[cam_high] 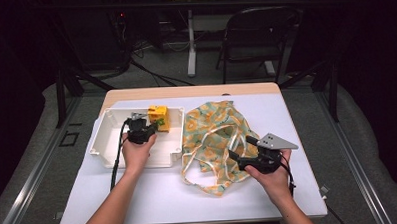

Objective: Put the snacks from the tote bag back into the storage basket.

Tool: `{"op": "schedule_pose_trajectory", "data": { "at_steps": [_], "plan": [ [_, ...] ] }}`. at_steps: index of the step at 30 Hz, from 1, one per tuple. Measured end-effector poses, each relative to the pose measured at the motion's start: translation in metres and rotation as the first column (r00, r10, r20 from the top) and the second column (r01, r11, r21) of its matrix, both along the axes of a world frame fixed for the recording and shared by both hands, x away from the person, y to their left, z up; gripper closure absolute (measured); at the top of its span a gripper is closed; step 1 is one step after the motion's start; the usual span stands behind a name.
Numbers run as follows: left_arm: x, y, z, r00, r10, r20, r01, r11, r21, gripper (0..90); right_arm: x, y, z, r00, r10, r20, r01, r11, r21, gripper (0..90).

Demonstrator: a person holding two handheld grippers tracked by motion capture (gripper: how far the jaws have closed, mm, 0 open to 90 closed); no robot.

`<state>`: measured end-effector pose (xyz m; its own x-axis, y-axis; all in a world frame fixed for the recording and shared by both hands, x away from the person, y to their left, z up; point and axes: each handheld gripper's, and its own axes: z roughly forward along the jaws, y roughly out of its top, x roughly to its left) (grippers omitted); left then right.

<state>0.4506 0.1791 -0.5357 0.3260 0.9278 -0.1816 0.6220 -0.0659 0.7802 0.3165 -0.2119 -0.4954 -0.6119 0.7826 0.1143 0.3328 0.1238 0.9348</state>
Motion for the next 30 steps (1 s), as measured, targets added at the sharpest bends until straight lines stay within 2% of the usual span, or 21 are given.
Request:
{"op": "schedule_pose_trajectory", "data": {
  "at_steps": [8, 16, 20, 26, 30],
  "plan": [
    [0.0018, -0.0004, -0.0004, 1.0000, -0.002, -0.005, 0.002, 0.9999, 0.011, 88.7, 0.0004, 0.0000, -0.0003, 1.0000, -0.003, 0.000, 0.003, 1.000, -0.001, 15.8],
    [0.0014, -0.0022, -0.0013, 0.9996, -0.030, -0.002, 0.030, 0.9996, 0.000, 84.1, 0.0006, -0.0004, -0.0004, 1.0000, -0.004, -0.001, 0.004, 1.000, -0.001, 15.9],
    [0.0015, -0.0055, -0.0013, 0.9988, -0.049, -0.011, 0.049, 0.9987, 0.015, 84.2, 0.0008, -0.0006, -0.0003, 1.0000, -0.005, 0.000, 0.005, 1.000, -0.002, 15.9],
    [0.0026, -0.0030, -0.0023, 0.9983, -0.058, -0.010, 0.058, 0.9983, -0.003, 84.1, 0.0012, -0.0014, -0.0007, 1.0000, -0.009, -0.003, 0.009, 1.000, 0.000, 16.0],
    [-0.0016, -0.0009, 0.0012, 0.9979, -0.064, -0.002, 0.064, 0.9978, -0.016, 75.2, 0.0014, -0.0013, -0.0008, 1.0000, -0.008, -0.003, 0.008, 1.000, -0.004, 16.0]
  ]
}}
